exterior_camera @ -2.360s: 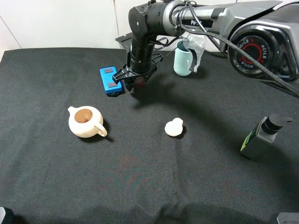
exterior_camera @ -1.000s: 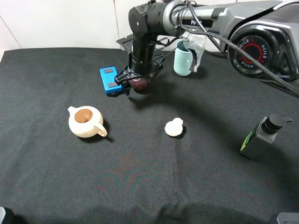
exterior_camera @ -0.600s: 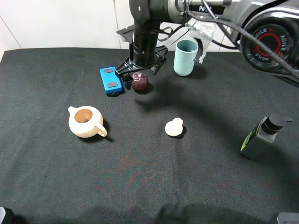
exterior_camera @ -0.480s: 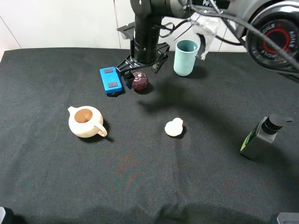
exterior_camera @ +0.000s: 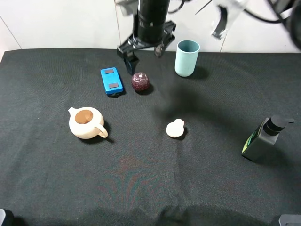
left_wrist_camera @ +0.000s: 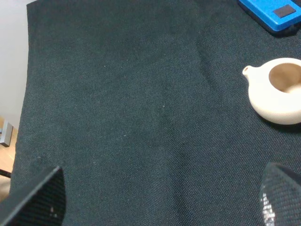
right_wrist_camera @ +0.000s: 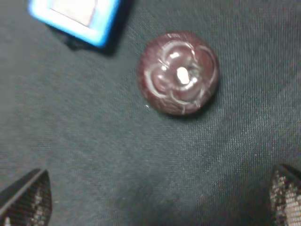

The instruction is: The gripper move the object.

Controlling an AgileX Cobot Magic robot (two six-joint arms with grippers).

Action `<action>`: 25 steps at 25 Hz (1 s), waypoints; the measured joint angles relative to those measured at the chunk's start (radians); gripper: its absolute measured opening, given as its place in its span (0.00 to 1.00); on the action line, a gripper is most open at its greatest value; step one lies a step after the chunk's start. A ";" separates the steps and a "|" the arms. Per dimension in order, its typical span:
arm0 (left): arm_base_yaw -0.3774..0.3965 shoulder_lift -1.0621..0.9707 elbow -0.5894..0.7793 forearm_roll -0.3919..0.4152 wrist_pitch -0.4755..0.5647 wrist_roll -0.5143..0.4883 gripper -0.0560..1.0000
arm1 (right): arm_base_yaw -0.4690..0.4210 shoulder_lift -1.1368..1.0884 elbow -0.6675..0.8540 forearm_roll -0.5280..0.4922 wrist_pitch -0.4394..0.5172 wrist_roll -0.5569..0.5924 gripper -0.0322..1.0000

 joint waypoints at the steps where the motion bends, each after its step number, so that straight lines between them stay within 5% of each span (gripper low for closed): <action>1: 0.000 0.000 0.000 0.000 0.000 0.000 0.89 | 0.000 -0.013 0.000 0.004 0.000 -0.002 0.70; 14: 0.000 0.000 0.000 0.000 0.000 0.000 0.89 | -0.003 -0.178 0.027 0.012 0.002 0.002 0.70; 25: 0.000 0.000 0.000 0.000 0.000 0.000 0.89 | -0.127 -0.402 0.325 0.008 0.002 0.011 0.70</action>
